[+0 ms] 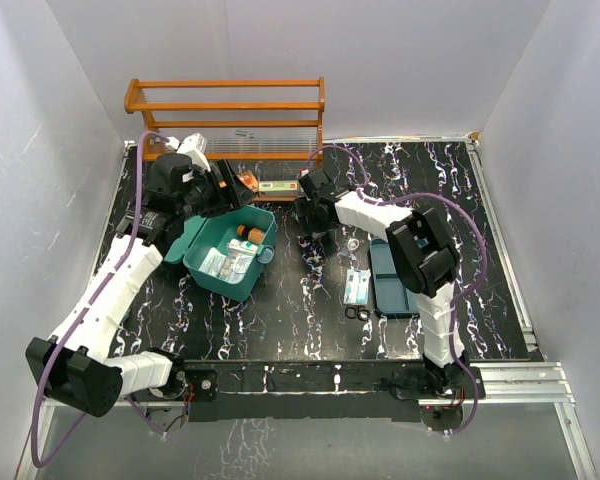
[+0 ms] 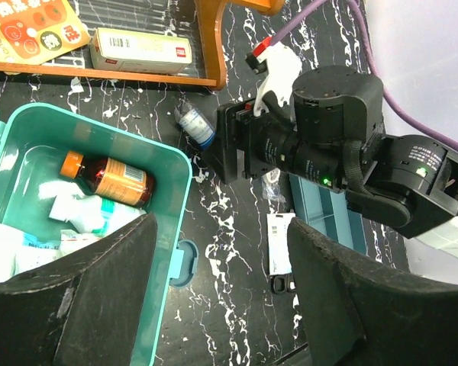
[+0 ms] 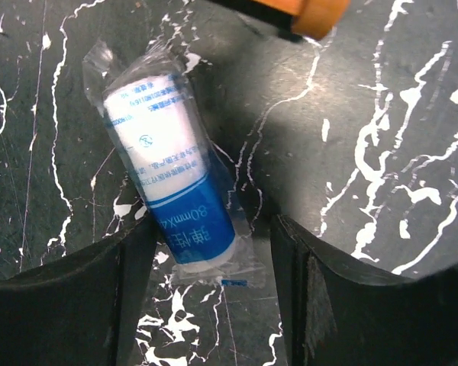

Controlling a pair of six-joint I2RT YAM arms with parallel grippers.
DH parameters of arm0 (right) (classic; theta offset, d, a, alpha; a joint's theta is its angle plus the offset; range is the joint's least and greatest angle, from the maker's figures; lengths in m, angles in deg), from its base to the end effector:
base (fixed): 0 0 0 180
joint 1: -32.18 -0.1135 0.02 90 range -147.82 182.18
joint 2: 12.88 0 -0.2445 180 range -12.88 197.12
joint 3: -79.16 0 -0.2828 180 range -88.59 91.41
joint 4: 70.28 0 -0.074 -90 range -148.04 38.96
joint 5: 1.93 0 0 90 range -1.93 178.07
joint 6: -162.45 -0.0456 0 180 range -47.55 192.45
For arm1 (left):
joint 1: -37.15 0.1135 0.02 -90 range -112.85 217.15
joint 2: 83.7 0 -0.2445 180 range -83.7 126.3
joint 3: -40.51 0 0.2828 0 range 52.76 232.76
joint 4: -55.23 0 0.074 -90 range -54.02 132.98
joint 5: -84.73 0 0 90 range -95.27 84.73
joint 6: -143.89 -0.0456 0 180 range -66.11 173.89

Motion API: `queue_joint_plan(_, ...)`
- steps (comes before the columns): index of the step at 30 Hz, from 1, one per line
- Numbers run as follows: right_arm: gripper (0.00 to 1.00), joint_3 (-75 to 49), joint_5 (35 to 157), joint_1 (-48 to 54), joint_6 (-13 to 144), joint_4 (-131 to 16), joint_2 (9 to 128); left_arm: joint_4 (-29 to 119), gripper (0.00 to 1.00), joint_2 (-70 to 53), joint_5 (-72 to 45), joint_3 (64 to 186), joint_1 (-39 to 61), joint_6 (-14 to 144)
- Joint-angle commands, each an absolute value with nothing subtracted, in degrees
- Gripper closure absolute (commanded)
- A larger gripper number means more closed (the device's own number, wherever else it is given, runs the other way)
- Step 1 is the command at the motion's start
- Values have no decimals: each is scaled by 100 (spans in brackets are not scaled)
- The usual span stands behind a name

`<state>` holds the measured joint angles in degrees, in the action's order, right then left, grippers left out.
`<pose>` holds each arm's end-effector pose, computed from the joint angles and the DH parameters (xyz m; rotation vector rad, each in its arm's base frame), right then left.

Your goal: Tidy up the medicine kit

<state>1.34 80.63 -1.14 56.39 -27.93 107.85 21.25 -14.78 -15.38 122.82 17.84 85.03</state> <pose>0.3968 0.2538 0.1295 -0.3500 2.6013 0.1295 0.2979 -0.1129 0.3653 -0.0841 1.9979 -0.7488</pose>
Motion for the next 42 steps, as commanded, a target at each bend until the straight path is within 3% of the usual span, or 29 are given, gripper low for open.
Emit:
queue_joint_plan(1, 43, 407, 8474, -126, 6093, -2956, 10868, 2387, 32, -1422, -1553, 12408, 1781, 8596)
queue_joint_plan(4, 53, 317, 8668, -127, 6169, -3001, 10861, 2425, 32, -1347, -1605, 12423, 1781, 8600)
queue_joint_plan(7, 69, 246, 8763, -118, 6190, -3040, 10793, 2435, 32, -1275, -1658, 12426, 1780, 8636)
queue_joint_plan(9, 73, 200, 8850, -121, 6171, -3058, 10714, 2456, 32, -1241, -1700, 12403, 1781, 8692)
queue_joint_plan(26, 72, -890, 10141, -122, 4755, -4299, 8129, 3416, 21, -1232, -2630, 11952, 1781, 9521)
queue_joint_plan(36, 69, -1037, 11350, -128, 3267, -5745, 7573, 4750, 23, -1302, -3254, 11720, 1781, 10306)
queue_joint_plan(42, 68, -1595, 11789, -154, 2881, -6663, 7385, 5813, 28, -1583, -2932, 11090, 1781, 10671)
